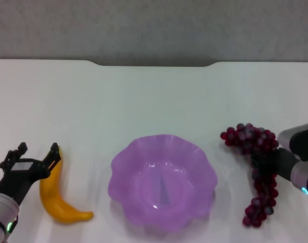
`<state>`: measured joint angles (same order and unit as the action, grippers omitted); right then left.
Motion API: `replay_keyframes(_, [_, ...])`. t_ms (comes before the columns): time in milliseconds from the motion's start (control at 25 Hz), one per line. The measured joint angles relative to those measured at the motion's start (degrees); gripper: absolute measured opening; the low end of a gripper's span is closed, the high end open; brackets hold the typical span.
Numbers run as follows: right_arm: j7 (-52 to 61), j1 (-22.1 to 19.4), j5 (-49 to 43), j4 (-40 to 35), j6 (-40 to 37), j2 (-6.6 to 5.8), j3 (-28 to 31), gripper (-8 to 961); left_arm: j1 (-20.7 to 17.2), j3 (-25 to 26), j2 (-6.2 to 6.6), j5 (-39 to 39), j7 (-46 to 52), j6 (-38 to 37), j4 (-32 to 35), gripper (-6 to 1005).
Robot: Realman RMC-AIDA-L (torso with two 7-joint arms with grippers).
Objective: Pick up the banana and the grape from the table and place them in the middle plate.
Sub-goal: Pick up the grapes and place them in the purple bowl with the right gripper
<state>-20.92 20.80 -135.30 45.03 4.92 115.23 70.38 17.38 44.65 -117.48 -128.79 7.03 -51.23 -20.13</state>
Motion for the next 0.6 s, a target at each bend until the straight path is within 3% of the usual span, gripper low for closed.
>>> replay_keyframes(360, [0.0, -4.2, 0.0, 3.8, -8.4, -0.19, -3.4, 418, -0.2, 0.0, 0.01, 0.5, 0.0, -0.2, 0.1, 864])
replay_keyframes(600, [-0.6, -7.4, -2.0, 17.1, -1.2, -0.6, -2.9, 418, -0.6, 0.0, 0.04, 0.8, -0.4, -0.2, 0.1, 864])
